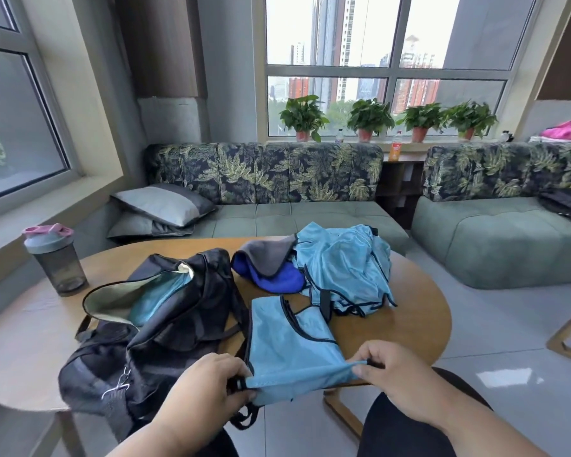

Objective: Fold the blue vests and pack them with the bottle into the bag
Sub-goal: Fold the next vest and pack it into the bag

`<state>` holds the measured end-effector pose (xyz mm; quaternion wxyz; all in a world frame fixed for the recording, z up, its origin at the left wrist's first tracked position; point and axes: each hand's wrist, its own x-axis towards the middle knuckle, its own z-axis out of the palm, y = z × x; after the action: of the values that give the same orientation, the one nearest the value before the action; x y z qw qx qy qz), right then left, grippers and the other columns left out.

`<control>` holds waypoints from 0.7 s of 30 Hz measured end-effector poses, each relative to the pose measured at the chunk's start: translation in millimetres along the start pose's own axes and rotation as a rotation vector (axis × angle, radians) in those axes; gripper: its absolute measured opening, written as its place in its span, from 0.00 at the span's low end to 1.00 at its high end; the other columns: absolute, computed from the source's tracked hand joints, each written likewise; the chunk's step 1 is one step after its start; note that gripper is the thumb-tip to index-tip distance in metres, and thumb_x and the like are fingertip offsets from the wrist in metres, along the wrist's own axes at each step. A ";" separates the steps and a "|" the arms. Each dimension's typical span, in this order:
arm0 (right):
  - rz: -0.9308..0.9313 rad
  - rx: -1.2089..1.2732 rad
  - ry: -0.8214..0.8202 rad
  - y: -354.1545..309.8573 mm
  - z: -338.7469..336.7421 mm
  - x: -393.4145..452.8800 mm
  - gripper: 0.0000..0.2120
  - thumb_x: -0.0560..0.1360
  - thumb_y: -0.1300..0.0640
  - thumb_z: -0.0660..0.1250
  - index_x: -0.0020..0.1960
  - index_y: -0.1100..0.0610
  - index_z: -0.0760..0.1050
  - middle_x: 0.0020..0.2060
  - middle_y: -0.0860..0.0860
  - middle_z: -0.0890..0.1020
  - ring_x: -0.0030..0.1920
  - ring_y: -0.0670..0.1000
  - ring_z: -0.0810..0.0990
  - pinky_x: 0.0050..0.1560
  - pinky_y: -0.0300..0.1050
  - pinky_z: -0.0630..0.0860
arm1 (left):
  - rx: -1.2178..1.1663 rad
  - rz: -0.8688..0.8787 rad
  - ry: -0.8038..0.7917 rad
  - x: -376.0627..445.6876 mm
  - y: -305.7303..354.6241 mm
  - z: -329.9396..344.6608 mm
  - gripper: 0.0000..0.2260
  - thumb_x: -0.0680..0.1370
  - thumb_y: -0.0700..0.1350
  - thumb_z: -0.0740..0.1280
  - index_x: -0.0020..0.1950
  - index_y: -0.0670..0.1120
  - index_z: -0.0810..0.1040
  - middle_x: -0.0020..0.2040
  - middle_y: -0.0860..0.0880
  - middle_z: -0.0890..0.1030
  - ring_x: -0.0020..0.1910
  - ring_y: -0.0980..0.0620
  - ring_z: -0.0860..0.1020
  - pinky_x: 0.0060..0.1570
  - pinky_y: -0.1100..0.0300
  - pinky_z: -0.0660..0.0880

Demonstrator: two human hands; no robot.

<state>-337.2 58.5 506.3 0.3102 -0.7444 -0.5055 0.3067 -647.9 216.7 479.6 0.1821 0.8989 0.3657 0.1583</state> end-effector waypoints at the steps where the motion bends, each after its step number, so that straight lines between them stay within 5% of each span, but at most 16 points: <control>1: -0.006 0.015 -0.004 -0.9 -0.6 -2.2 0.06 0.80 0.52 0.72 0.45 0.42 0.82 0.44 0.50 0.86 0.42 0.47 0.81 0.48 0.44 0.74 | -0.006 -0.009 -0.009 -0.7 2.6 -3.6 0.10 0.68 0.63 0.73 0.44 0.61 0.80 0.48 0.68 0.79 0.49 0.63 0.76 0.48 0.67 0.72; 7: -0.008 0.105 -0.011 -0.7 -5.0 -10.9 0.04 0.81 0.54 0.71 0.48 0.49 0.83 0.46 0.46 0.88 0.51 0.49 0.85 0.63 0.51 0.77 | -0.105 -0.066 -0.069 -0.2 17.6 -20.1 0.06 0.70 0.57 0.77 0.43 0.61 0.82 0.45 0.65 0.82 0.43 0.62 0.80 0.44 0.62 0.78; 15: -0.012 0.203 -0.019 2.9 -18.2 -10.0 0.05 0.82 0.56 0.70 0.49 0.52 0.83 0.46 0.49 0.89 0.49 0.49 0.85 0.56 0.47 0.75 | -0.335 -0.153 -0.159 15.5 31.5 -38.4 0.05 0.76 0.43 0.79 0.46 0.52 0.85 0.39 0.51 0.87 0.34 0.52 0.85 0.38 0.60 0.81; 18: -0.017 0.229 0.021 0.6 -23.7 8.3 0.04 0.82 0.57 0.70 0.49 0.54 0.83 0.45 0.50 0.89 0.45 0.46 0.83 0.52 0.43 0.73 | -0.359 -0.152 -0.147 33.8 27.1 -43.4 0.06 0.75 0.43 0.80 0.47 0.52 0.86 0.41 0.53 0.88 0.38 0.54 0.86 0.43 0.59 0.82; 21: -0.037 0.283 0.077 -4.9 -28.9 48.3 0.03 0.81 0.57 0.72 0.52 0.55 0.84 0.48 0.50 0.89 0.52 0.49 0.86 0.59 0.44 0.77 | -0.334 -0.162 -0.123 66.8 14.9 -44.1 0.06 0.75 0.45 0.80 0.48 0.53 0.85 0.39 0.56 0.86 0.31 0.61 0.80 0.35 0.66 0.79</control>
<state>-303.2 101.1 521.1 0.4367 -0.6951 -0.4587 0.3402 -611.8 263.9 535.3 0.3627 0.8318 0.3939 0.1464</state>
